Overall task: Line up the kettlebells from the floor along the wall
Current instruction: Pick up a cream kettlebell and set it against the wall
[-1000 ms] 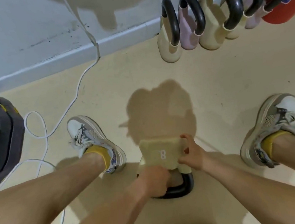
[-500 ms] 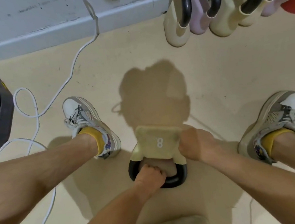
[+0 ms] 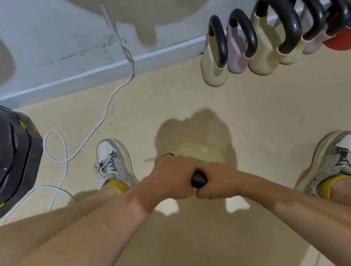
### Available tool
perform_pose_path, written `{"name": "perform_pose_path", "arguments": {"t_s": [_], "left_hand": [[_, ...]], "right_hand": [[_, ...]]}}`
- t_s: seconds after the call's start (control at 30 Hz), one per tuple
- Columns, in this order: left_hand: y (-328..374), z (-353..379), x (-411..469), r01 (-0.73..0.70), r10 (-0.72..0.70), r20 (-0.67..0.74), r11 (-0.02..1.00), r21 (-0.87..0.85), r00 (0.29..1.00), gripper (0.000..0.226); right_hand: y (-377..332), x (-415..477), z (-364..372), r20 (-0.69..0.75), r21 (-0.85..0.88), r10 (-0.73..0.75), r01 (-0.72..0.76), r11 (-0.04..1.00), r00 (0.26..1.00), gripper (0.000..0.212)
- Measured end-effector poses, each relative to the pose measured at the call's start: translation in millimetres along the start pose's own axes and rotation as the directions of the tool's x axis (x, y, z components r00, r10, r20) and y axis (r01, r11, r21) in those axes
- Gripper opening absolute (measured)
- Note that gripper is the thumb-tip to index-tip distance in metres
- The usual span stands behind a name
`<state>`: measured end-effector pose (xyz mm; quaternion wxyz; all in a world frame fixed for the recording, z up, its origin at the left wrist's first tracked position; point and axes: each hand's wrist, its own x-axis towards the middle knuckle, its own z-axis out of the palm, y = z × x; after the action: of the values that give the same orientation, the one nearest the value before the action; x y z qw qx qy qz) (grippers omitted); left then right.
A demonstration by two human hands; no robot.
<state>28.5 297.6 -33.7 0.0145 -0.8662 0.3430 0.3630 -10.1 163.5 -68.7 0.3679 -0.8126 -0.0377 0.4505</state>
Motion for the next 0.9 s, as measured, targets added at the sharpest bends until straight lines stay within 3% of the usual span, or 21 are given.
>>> {"name": "perform_pose_path", "arguments": {"t_s": [0.07, 0.13, 0.17, 0.23, 0.3, 0.33, 0.4, 0.43, 0.5, 0.57, 0.7, 0.8, 0.9], "left_hand": [[-3, -21, 18, 0.043, -0.064, -0.199, 0.993, -0.112, 0.978, 0.020], [2, -27, 35, 0.054, -0.243, -0.405, 0.903, -0.426, 0.882, 0.031], [8, -31, 41, 0.030, -0.390, -0.469, 0.793, -0.609, 0.793, 0.035], [22, -32, 50, -0.033, -0.679, -0.460, 0.541, -0.841, 0.572, 0.033], [33, -22, 50, -0.091, -0.872, -0.235, 0.218, -0.972, 0.429, 0.027], [38, -14, 49, -0.132, -0.906, -0.035, -0.023, -0.991, 0.422, 0.027], [45, -4, 47, -0.150, -0.756, 0.346, -0.500, -0.853, 0.555, 0.032], [46, -1, 47, -0.112, -0.649, 0.411, -0.609, -0.785, 0.640, 0.040], [42, -3, 54, -0.061, -0.530, 0.395, -0.650, -0.757, 0.750, 0.043], [35, -10, 64, -0.068, -0.503, 0.348, -0.637, -0.768, 0.791, 0.039], [17, -25, 73, -0.018, -0.514, 0.354, -0.586, -0.810, 0.781, 0.026], [-4, -37, 80, 0.041, -0.509, 0.329, -0.496, -0.867, 0.796, 0.032], [-25, -56, 92, 0.062, -0.514, 0.280, -0.399, -0.915, 0.811, 0.039]], "right_hand": [[6, 2, -28, -0.188, 0.102, 0.056, -0.037, 0.994, 0.981, 0.016], [14, -2, -53, -0.220, 0.269, 0.105, -0.043, 0.962, 0.970, 0.019], [18, -4, -64, -0.211, 0.339, 0.121, -0.043, 0.940, 0.970, 0.018], [21, -4, -69, -0.187, 0.398, 0.142, -0.057, 0.916, 0.972, 0.017], [13, 4, -58, -0.173, 0.388, 0.128, -0.052, 0.920, 0.977, 0.015], [9, 9, -51, -0.146, 0.384, 0.108, -0.044, 0.922, 0.983, 0.011], [0, 17, -40, -0.053, 0.382, 0.058, -0.033, 0.923, 0.997, 0.009], [-1, 18, -39, -0.027, 0.391, 0.045, -0.031, 0.920, 0.999, 0.018], [1, 17, -47, -0.045, 0.447, 0.055, -0.029, 0.894, 0.997, 0.027], [2, 14, -57, -0.090, 0.516, 0.082, -0.024, 0.856, 0.992, 0.033], [-13, 22, -58, -0.154, 0.639, 0.153, -0.020, 0.769, 0.976, 0.037], [-29, 39, -53, -0.250, 0.758, 0.215, 0.053, 0.650, 0.944, 0.032], [-42, 56, -68, -0.325, 0.768, 0.214, 0.125, 0.628, 0.921, 0.028]]}}
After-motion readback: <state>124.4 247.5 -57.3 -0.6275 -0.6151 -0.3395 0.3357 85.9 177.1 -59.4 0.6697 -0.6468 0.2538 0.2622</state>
